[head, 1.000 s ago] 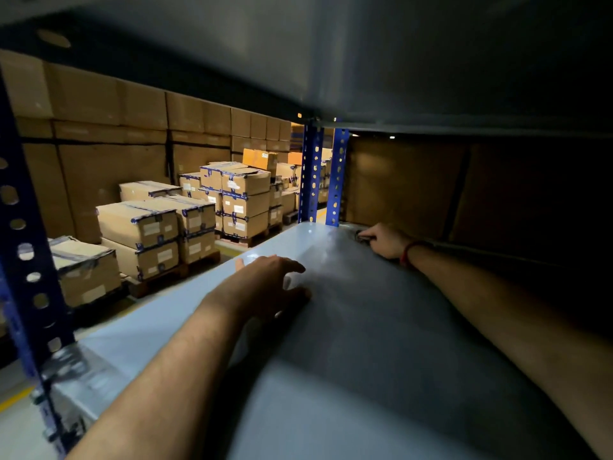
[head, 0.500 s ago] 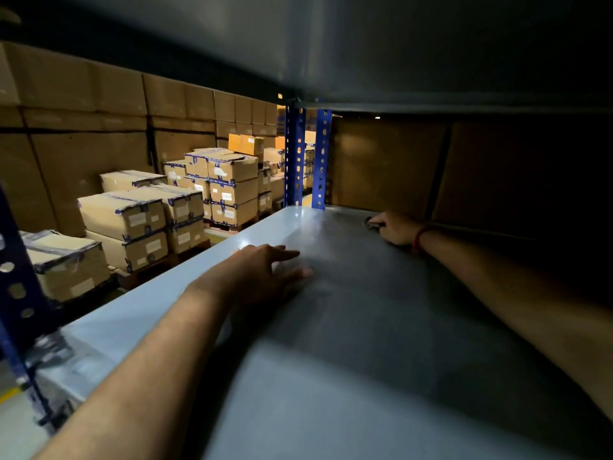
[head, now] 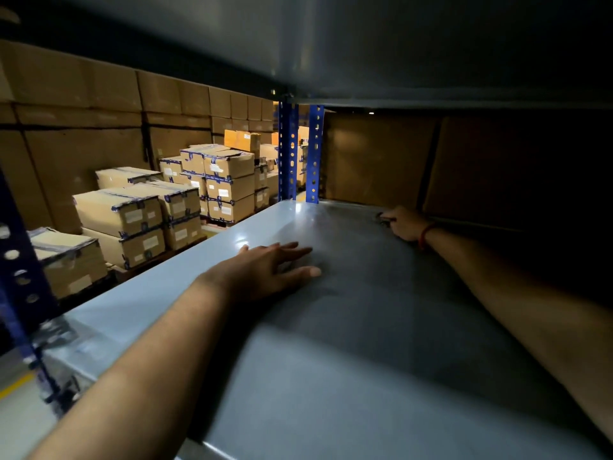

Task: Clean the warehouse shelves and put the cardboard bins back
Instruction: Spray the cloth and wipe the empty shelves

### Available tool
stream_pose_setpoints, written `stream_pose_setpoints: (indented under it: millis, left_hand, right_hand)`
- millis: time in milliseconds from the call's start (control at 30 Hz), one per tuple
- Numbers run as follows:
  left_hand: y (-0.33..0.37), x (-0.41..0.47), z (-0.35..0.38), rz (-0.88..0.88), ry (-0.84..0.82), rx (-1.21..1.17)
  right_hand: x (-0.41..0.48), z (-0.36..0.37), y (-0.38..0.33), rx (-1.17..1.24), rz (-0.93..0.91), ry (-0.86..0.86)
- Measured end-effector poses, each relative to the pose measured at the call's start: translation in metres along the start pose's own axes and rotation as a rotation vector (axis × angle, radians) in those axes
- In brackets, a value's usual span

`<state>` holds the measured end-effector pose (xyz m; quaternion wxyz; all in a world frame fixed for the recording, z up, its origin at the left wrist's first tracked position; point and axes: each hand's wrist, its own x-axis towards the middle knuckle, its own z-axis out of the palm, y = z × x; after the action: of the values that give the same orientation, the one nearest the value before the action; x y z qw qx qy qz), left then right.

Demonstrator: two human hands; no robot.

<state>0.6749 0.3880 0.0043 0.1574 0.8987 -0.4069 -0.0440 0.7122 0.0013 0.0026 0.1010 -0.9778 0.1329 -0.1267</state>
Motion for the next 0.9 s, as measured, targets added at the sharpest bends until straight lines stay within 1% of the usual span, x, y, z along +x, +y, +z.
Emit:
stream_pose_setpoints:
  millis: [33, 100, 233, 300, 333, 367, 400, 467, 500, 533, 567, 600, 700, 767, 800, 833, 900]
  left_hand:
    - [0.002, 0.000, 0.001, 0.008, 0.003, 0.026]
    - [0.004, 0.003, 0.002, 0.038, -0.001, 0.076]
    - [-0.002, 0.005, 0.003, 0.106, 0.084, 0.082]
    - [-0.002, 0.003, 0.002, 0.130, 0.085, 0.101]
    - [0.000, 0.002, 0.001, 0.133, 0.074, 0.128]
    - [0.001, 0.002, 0.001, 0.135, 0.067, 0.161]
    - [0.002, 0.001, 0.000, 0.140, 0.066, 0.192]
    - [0.005, 0.000, 0.000, 0.157, 0.080, 0.232]
    - [0.006, 0.000, 0.000, 0.164, 0.088, 0.252]
    - [0.006, 0.000, -0.001, 0.166, 0.088, 0.274]
    - [0.006, 0.001, -0.002, 0.167, 0.082, 0.291]
    - [0.006, 0.004, -0.003, 0.170, 0.075, 0.300]
    - [0.006, 0.011, -0.002, 0.194, 0.065, 0.322]
    - [0.008, 0.010, -0.002, 0.208, 0.057, 0.320]
    - [0.009, 0.006, -0.001, 0.214, 0.065, 0.318]
    - [0.011, 0.003, -0.003, 0.226, 0.091, 0.316]
    - [0.020, -0.008, -0.008, 0.233, 0.158, 0.310]
  right_hand:
    - [0.002, 0.001, -0.003, -0.006, 0.029, -0.008]
    - [-0.007, 0.001, -0.039, -0.003, -0.043, -0.015]
    - [-0.070, 0.015, -0.124, 0.116, -0.471, -0.068]
    - [-0.087, 0.012, -0.124, 0.148, -0.600, -0.105]
    - [-0.085, 0.007, -0.111, 0.116, -0.607, -0.132]
    - [-0.078, -0.001, -0.092, 0.062, -0.563, -0.152]
    - [-0.070, -0.010, -0.070, 0.008, -0.455, -0.142]
    - [-0.052, -0.017, -0.026, 0.012, -0.162, -0.106]
    - [-0.048, -0.016, -0.014, 0.027, -0.062, -0.072]
    - [-0.050, -0.012, -0.017, 0.037, -0.042, -0.040]
    - [-0.058, -0.009, -0.029, 0.060, -0.088, -0.030]
    - [-0.070, -0.006, -0.049, 0.100, -0.179, -0.033]
    - [-0.124, 0.003, -0.100, 0.207, -0.533, -0.138]
    - [-0.136, -0.003, -0.091, 0.174, -0.636, -0.152]
    - [-0.131, -0.010, -0.076, 0.120, -0.612, -0.151]
    - [-0.124, -0.017, -0.056, 0.084, -0.531, -0.141]
    - [-0.108, -0.027, -0.011, 0.098, -0.254, -0.102]
